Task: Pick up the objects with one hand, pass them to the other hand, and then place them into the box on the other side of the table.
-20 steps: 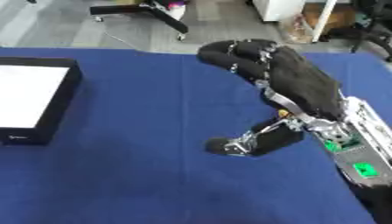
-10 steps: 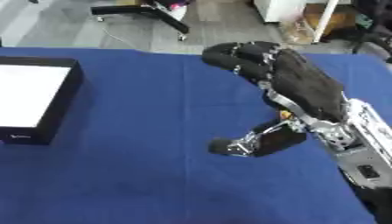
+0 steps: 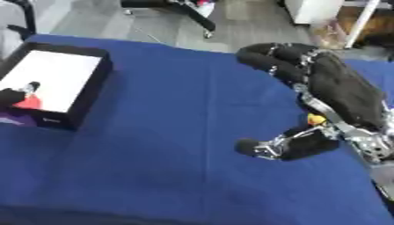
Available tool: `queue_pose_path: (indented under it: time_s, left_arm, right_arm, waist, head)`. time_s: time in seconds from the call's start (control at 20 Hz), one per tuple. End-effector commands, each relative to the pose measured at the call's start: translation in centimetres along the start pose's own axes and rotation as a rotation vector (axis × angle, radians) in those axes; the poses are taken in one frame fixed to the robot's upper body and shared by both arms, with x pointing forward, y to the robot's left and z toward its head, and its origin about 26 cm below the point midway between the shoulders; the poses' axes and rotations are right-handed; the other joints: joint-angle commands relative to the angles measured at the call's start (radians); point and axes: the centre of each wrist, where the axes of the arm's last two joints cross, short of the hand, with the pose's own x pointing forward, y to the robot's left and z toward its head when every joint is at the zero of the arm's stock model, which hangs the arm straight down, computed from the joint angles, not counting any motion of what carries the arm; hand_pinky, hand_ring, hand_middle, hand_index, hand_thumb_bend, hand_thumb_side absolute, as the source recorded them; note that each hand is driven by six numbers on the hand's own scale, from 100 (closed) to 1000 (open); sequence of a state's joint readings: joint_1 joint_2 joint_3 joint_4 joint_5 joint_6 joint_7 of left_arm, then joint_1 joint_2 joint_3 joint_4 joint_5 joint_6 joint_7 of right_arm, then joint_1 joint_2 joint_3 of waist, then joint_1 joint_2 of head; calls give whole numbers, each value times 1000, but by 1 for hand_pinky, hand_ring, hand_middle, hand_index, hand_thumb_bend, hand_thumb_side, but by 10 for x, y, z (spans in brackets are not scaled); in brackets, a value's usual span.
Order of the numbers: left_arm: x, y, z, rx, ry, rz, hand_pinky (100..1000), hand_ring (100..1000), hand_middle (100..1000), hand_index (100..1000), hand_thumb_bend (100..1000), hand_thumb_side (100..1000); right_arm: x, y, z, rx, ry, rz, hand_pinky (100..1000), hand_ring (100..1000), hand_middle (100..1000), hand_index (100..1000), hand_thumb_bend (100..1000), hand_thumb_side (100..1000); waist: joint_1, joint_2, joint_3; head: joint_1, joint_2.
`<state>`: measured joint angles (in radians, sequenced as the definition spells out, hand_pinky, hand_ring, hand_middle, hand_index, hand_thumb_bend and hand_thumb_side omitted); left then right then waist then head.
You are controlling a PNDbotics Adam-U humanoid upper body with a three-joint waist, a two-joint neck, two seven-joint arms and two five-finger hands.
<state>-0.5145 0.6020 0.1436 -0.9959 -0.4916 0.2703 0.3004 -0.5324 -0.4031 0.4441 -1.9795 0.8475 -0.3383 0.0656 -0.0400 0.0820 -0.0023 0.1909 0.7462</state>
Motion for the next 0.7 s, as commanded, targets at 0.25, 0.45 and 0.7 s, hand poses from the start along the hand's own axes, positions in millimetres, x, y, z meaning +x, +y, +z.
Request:
queue_pose_path:
  time_s: [0.25, 0.45, 0.7]
  left_arm:
    - [24, 26, -6, 90, -100, 108, 750, 729, 641, 814, 904, 467]
    - [41, 42, 2, 144, -187, 216, 766, 768, 715, 829, 937, 498]
    - [67, 61, 22, 180, -338, 377, 777, 787, 739, 837, 954, 532]
  right_arm:
    - [1, -8, -2, -16, -4, 19, 660, 678, 822, 938, 612, 542]
    - [-1, -9, -1, -18, 7, 28, 661, 678, 823, 939, 610, 545]
    - [-5, -12, 4, -25, 49, 56, 664, 680, 825, 939, 602, 555]
  waist:
    - [6, -15, -2]
    - [6, -15, -3]
    - [6, -15, -5]
  head:
    - [31, -8]
    - [21, -10]
    - [1, -10]
